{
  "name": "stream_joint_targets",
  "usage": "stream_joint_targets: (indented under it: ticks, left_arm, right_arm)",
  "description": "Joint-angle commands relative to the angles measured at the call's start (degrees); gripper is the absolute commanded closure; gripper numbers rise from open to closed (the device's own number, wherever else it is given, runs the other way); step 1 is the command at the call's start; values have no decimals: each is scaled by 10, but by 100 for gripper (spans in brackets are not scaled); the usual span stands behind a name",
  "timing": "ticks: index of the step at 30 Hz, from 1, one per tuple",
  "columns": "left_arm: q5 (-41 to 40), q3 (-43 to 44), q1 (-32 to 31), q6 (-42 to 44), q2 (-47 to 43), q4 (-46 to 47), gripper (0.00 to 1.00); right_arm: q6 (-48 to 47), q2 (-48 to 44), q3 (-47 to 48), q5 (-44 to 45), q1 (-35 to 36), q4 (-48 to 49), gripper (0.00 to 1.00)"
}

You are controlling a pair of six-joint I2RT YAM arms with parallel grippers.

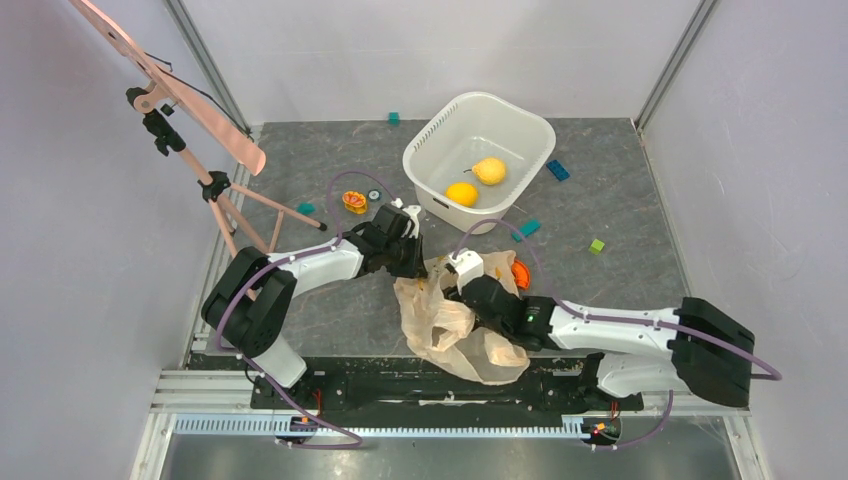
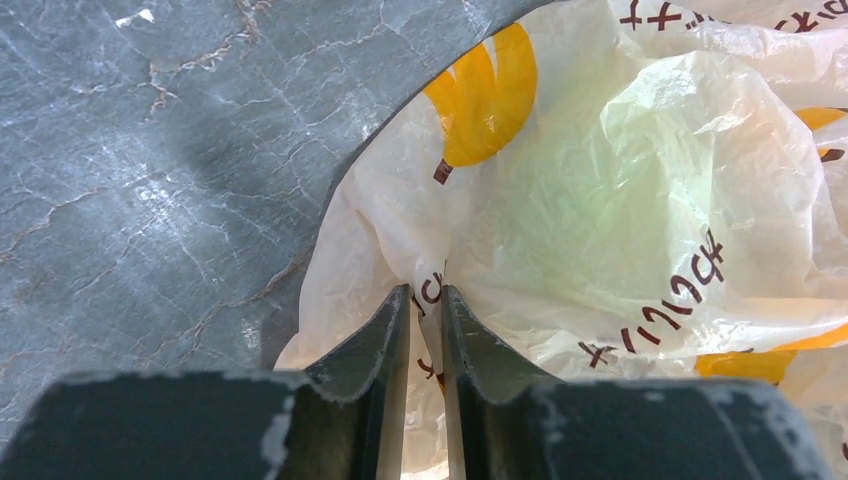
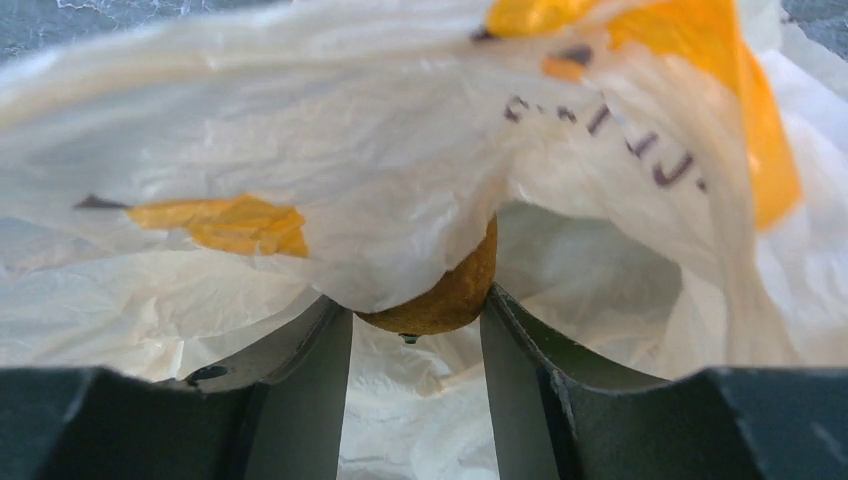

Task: Take the fake fruits out of the plastic bag
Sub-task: Take out the fake fruit from the plastic bag.

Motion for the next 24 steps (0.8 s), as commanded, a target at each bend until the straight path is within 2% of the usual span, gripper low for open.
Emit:
stream_joint_targets:
  ticks: [1, 11, 16, 20, 24]
  left_arm:
    - [-21, 5, 1, -8, -13, -7, 78]
    - [-24, 3, 2, -8, -18, -6, 79]
    - [-24, 2, 2, -9, -16, -5, 80]
    - [-21, 1, 1, -12, -17, -2, 81]
    - [-12, -6, 2, -18, -25, 5, 80]
  right_arm:
    - [23, -54, -13, 20, 8, -40, 60]
    - [27, -218, -22, -13, 16, -148, 60]
    - [19, -294, -5, -59, 16, -202, 60]
    - [16, -328, 36, -85, 16, -227, 60]
    - [5, -334, 97, -67, 16, -264, 61]
